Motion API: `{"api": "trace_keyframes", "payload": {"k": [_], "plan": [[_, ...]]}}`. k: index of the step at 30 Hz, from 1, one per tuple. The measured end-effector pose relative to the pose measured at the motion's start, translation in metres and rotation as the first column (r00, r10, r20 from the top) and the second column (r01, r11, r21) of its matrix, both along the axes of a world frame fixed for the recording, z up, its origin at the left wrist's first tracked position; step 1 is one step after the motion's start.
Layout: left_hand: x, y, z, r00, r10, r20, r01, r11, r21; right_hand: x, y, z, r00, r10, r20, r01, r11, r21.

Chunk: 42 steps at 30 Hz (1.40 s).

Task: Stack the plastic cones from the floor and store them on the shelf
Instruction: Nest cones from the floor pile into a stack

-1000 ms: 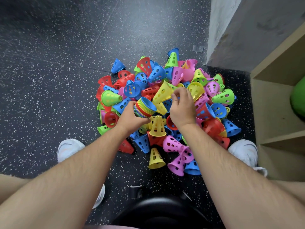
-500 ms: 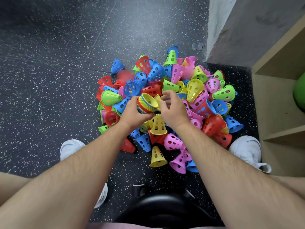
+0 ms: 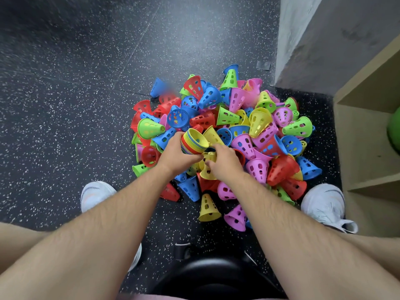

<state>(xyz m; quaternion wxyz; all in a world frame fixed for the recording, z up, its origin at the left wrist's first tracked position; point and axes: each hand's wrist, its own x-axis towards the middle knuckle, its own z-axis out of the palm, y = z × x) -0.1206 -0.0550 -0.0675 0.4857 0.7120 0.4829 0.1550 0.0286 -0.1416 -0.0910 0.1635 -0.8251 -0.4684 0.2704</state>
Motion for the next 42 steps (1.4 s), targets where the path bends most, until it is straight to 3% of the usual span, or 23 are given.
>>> {"api": "trace_keyframes", "payload": {"k": [7, 12, 16, 19, 22, 25, 29, 35, 38, 40, 42], "plan": [[-0.002, 0.004, -0.003, 0.999, 0.027, 0.020, -0.026, 0.999, -0.020, 0.028, 0.004, 0.033, 0.944, -0.261, -0.201, 0.298, 0.937, 0.183], [0.001, 0.005, -0.001, 0.999, 0.030, 0.027, -0.029, 0.999, -0.041, 0.038, 0.010, 0.060, 0.781, -0.418, -0.465, 0.575, 0.771, 0.274], [0.005, 0.005, 0.001, 0.999, 0.030, 0.029, -0.029, 0.998, -0.049, 0.031, 0.019, 0.067, 0.730, -0.389, -0.563, 0.604, 0.752, 0.264], [0.008, 0.004, 0.004, 0.999, 0.034, 0.036, -0.032, 0.998, -0.051, 0.024, 0.026, 0.067, 0.731, -0.238, -0.640, 0.525, 0.795, 0.303], [0.014, 0.002, 0.008, 0.997, 0.037, 0.067, -0.033, 0.998, -0.055, 0.019, 0.029, 0.064, 0.786, -0.094, -0.610, 0.382, 0.851, 0.361], [0.018, 0.002, 0.010, 0.996, 0.040, 0.079, -0.035, 0.998, -0.061, 0.018, 0.029, 0.061, 0.843, -0.068, -0.534, 0.306, 0.876, 0.372], [0.019, 0.001, 0.009, 0.995, 0.055, 0.089, -0.049, 0.997, -0.065, 0.017, 0.026, 0.063, 0.834, -0.105, -0.541, 0.345, 0.865, 0.363], [0.022, 0.004, 0.007, 0.988, 0.094, 0.124, -0.083, 0.992, -0.095, 0.020, 0.015, 0.061, 0.890, -0.065, -0.451, 0.209, 0.938, 0.278], [0.023, 0.004, 0.004, 0.987, 0.109, 0.118, -0.100, 0.992, -0.073, 0.023, 0.019, 0.051, 0.875, -0.135, -0.465, 0.298, 0.907, 0.297], [0.023, 0.005, 0.001, 0.988, 0.109, 0.111, -0.102, 0.993, -0.064, 0.027, 0.025, 0.044, 0.918, -0.166, -0.359, 0.278, 0.918, 0.285], [0.024, 0.007, 0.000, 0.988, 0.109, 0.111, -0.103, 0.993, -0.064, 0.032, 0.035, 0.031, 0.977, -0.075, -0.201, 0.125, 0.959, 0.253]]}}
